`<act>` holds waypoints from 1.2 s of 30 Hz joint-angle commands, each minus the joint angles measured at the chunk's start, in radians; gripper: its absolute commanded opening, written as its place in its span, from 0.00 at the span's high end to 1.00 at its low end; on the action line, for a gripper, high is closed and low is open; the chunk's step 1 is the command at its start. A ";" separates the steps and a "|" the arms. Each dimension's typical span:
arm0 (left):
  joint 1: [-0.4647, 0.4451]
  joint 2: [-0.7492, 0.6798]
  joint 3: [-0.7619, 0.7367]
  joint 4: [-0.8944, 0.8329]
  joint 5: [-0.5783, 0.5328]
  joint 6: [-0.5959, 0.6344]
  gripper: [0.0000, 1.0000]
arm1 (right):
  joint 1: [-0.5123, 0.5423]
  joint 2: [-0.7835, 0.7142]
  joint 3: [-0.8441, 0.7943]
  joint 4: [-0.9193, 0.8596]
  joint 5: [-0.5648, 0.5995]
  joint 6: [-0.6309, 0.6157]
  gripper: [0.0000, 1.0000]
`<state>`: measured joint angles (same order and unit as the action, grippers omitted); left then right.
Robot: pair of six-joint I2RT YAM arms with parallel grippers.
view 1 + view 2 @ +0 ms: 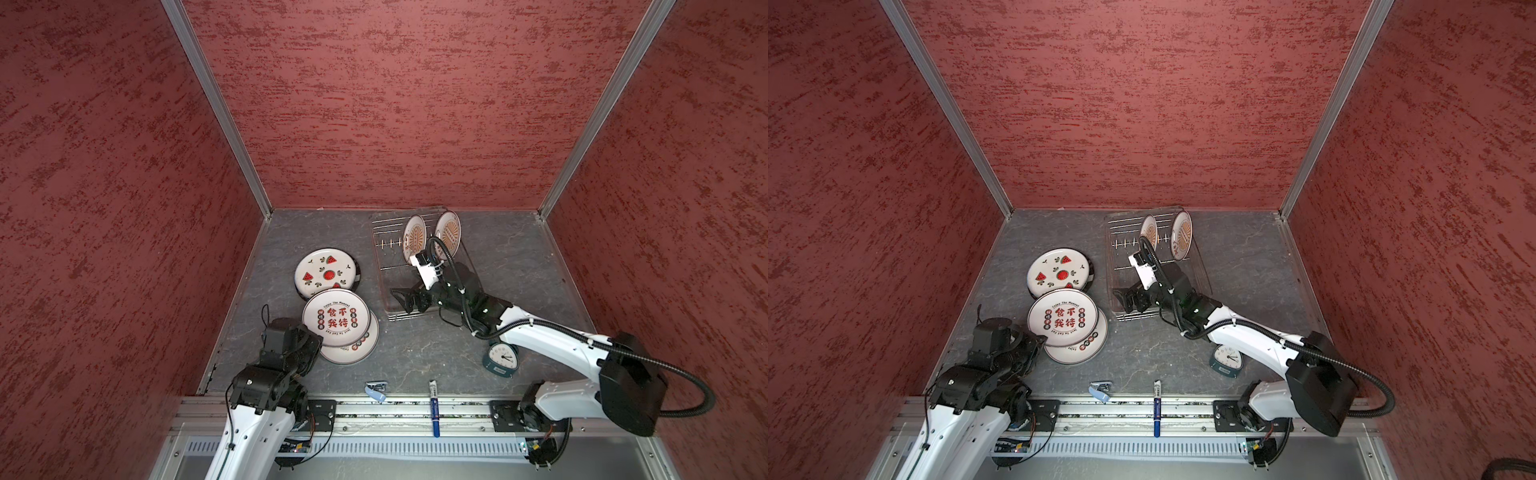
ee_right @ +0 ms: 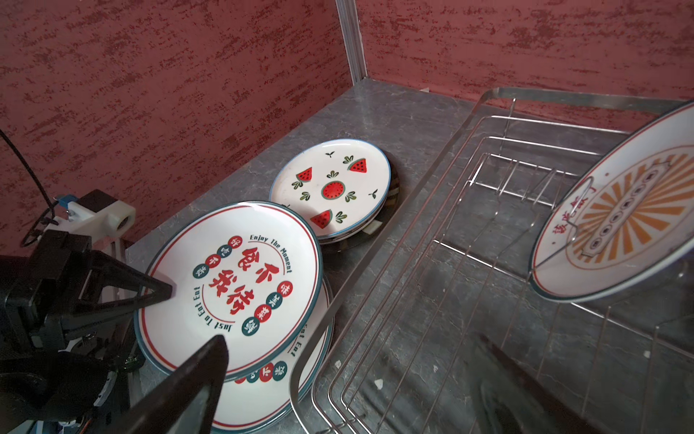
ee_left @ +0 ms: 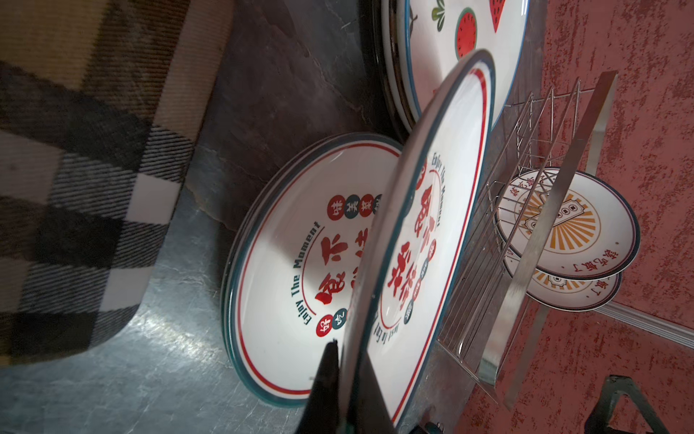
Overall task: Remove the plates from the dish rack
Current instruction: 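Lower the red-text plate onto the red-text stack with the left gripper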
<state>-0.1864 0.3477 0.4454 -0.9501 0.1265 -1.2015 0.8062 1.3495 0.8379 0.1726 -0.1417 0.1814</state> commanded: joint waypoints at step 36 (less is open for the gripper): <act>-0.097 -0.005 -0.101 0.040 -0.103 -0.098 0.34 | 0.013 0.014 0.009 0.021 0.055 0.030 0.01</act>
<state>-0.2768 0.3519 0.3347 -0.9192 0.0925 -1.3266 0.8112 1.3571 0.8406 0.1734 -0.1158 0.2104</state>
